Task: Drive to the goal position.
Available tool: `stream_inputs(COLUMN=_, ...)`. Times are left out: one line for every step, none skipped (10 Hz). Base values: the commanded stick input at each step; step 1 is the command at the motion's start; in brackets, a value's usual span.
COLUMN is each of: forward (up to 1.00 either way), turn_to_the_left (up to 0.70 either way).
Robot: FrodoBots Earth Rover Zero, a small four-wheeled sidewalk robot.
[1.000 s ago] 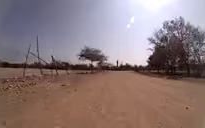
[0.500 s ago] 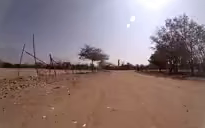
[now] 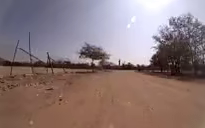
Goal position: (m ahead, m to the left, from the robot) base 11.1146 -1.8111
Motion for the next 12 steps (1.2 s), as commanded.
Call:
stream_inputs(forward=1.00, turn_to_the_left=0.00)
stream_inputs(forward=1.00, turn_to_the_left=0.00)
stream_inputs(forward=1.00, turn_to_the_left=0.00)
stream_inputs(forward=1.00, turn_to_the_left=0.00)
stream_inputs(forward=1.00, turn_to_the_left=0.00)
stream_inputs(forward=1.00, turn_to_the_left=0.00)
stream_inputs(forward=1.00, turn_to_the_left=0.00)
stream_inputs(forward=1.00, turn_to_the_left=0.00)
stream_inputs(forward=1.00, turn_to_the_left=0.00)
stream_inputs(forward=1.00, turn_to_the_left=0.00)
stream_inputs(forward=1.00, turn_to_the_left=0.00)
stream_inputs(forward=1.00, turn_to_the_left=0.00)
